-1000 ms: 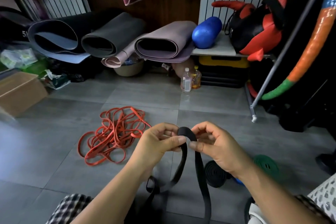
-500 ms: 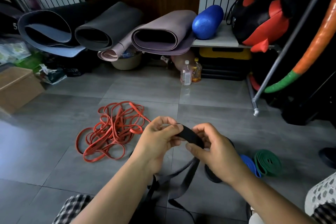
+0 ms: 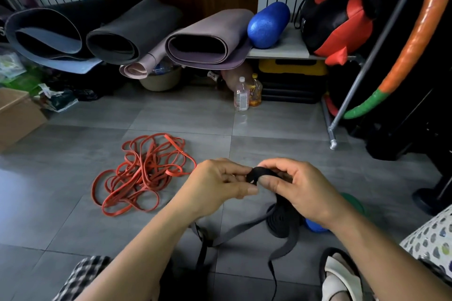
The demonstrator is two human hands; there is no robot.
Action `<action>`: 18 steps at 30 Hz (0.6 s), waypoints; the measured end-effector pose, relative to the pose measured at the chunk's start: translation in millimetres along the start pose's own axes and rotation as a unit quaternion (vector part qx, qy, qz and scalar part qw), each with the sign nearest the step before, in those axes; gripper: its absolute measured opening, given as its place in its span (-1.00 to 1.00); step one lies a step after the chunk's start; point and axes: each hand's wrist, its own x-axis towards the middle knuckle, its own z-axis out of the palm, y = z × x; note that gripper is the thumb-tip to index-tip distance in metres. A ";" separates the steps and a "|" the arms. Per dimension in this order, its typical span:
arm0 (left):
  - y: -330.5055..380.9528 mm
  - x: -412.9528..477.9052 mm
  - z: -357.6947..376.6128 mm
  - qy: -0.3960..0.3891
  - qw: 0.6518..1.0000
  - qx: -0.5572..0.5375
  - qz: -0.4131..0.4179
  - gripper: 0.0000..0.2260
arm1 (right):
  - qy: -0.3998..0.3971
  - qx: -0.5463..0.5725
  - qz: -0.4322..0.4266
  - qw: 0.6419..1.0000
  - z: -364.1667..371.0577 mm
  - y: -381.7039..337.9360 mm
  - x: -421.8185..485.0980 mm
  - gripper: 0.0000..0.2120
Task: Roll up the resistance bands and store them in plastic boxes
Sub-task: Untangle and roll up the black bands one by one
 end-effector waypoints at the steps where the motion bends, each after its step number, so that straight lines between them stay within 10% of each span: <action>1: 0.9 -0.4 1.2 0.010 1.000 -0.022 -0.017 -0.78 | 0.015 0.034 0.013 0.999 3.3 2.2 0.2 -0.84; 9: 0.9 -3.1 9.3 0.028 0.982 -0.184 -0.011 -0.71 | 0.090 0.222 0.048 0.970 19.0 5.0 0.7 -0.73; 18: -0.7 -6.4 9.1 0.054 0.946 -0.317 -0.030 -0.81 | 0.069 0.172 -0.005 0.983 25.4 -1.1 -0.5 -0.64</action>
